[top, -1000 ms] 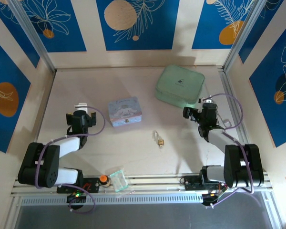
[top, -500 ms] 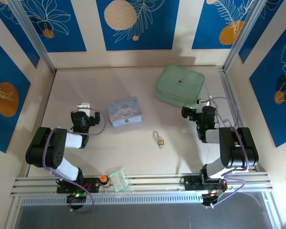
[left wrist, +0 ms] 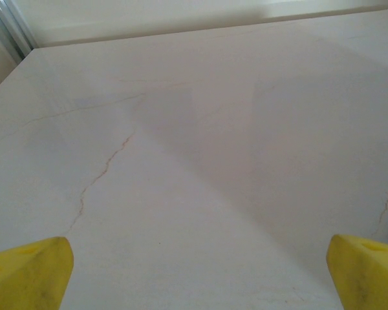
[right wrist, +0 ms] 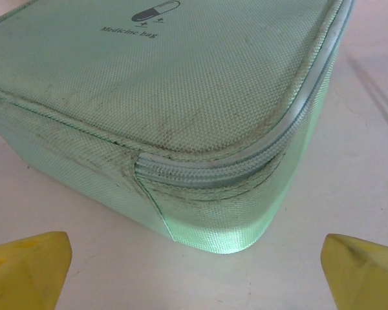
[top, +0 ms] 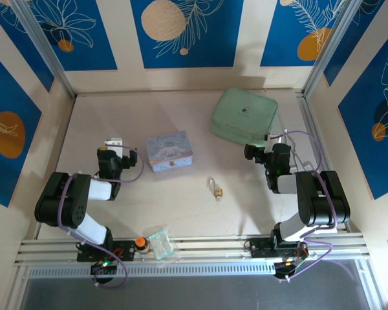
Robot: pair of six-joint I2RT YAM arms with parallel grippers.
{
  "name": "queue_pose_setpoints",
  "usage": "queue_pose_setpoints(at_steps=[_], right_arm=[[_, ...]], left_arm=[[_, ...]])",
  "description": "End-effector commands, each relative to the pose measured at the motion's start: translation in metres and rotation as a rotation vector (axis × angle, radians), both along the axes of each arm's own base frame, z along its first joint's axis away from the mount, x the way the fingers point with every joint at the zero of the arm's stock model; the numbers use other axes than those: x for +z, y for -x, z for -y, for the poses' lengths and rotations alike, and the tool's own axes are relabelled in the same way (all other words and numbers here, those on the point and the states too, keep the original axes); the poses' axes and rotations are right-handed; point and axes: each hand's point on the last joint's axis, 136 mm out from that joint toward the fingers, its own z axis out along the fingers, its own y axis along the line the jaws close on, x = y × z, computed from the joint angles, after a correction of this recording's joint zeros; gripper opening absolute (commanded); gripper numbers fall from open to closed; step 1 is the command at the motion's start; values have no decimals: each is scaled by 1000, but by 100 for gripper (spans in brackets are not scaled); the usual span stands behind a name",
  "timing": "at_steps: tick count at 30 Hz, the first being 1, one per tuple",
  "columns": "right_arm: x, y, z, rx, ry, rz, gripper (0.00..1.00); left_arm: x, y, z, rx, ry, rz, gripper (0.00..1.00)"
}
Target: Unlock a padlock with a key
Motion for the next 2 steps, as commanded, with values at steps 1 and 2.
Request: queue_pose_setpoints(at_steps=[1, 2], right_arm=[[13, -8, -8, 69, 3, 36, 99], [14, -8, -9, 71, 3, 42, 99]], left_arm=[[9, -5, -1, -14, -5, 36, 100], [10, -6, 0, -14, -6, 37, 100]])
